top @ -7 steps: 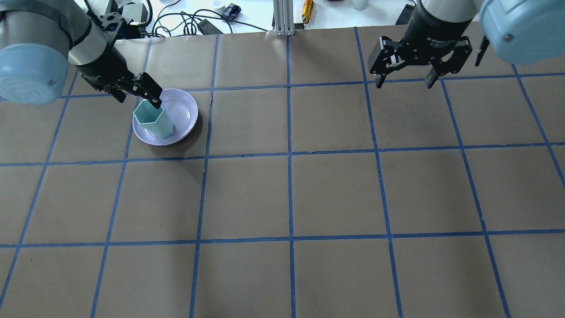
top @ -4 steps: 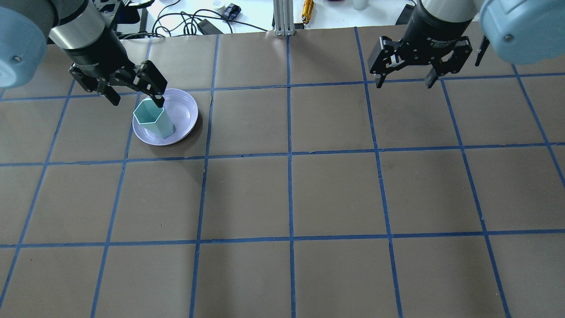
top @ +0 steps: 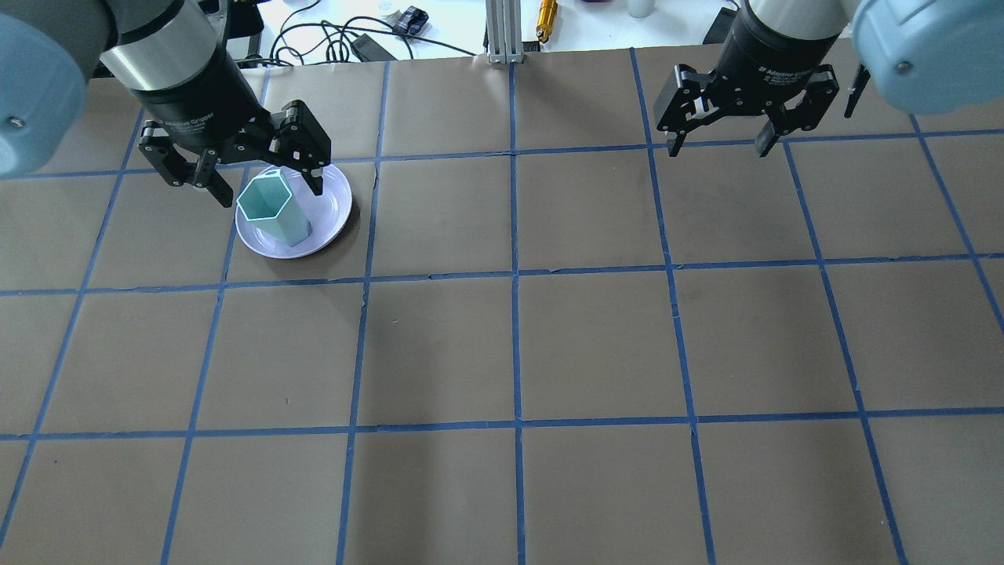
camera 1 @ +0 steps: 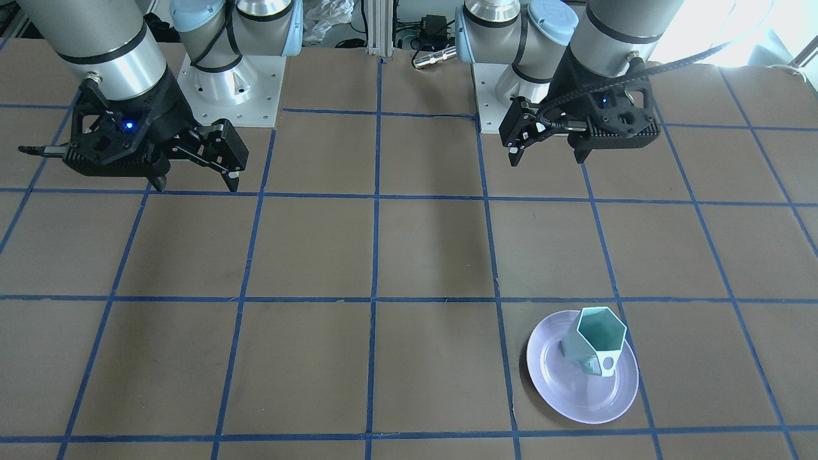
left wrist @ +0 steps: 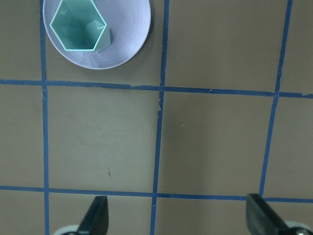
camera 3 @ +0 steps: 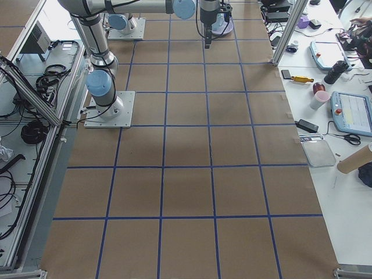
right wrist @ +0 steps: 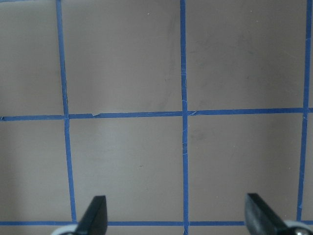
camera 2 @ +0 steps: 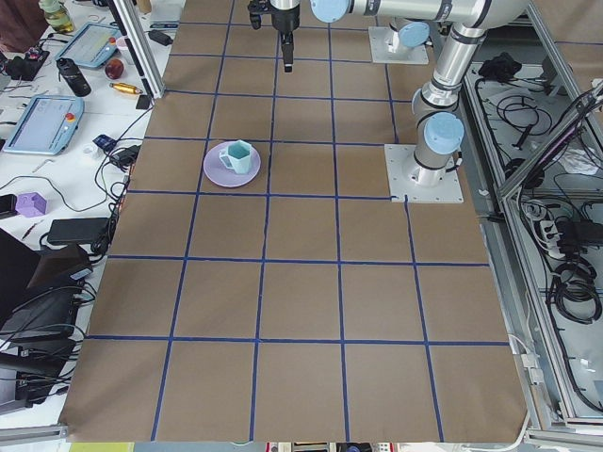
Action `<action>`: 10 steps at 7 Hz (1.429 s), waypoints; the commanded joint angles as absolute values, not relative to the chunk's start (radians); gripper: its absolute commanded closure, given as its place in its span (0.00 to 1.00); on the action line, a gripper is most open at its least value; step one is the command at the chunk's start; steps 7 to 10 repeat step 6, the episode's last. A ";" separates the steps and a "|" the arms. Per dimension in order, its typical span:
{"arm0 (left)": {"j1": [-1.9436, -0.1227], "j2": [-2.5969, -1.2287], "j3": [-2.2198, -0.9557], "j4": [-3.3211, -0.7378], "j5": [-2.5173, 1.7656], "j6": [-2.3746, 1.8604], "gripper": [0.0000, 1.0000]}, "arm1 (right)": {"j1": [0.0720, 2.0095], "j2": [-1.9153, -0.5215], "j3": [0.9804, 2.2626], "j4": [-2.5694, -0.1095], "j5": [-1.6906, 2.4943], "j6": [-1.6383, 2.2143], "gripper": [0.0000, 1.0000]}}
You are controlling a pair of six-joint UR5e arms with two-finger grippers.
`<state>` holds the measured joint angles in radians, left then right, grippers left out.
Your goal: Flip cup and place on plate
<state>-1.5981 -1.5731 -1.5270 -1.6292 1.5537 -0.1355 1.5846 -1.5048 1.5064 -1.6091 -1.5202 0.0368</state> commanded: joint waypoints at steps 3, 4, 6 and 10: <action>-1.614 -1.565 -1.522 -1.629 1.552 -0.164 0.00 | 1.585 -1.505 1.506 -1.609 -1.520 0.037 0.00; -1.612 -1.566 -1.522 -1.629 1.552 -0.161 0.00 | 1.585 -1.505 1.506 -1.608 -1.522 0.037 0.00; -1.612 -1.569 -1.523 -1.629 1.552 -0.161 0.00 | 1.585 -1.505 1.506 -1.609 -1.520 0.037 0.00; -1.612 -1.569 -1.523 -1.629 1.552 -0.161 0.00 | 1.585 -1.505 1.506 -1.609 -1.520 0.037 0.00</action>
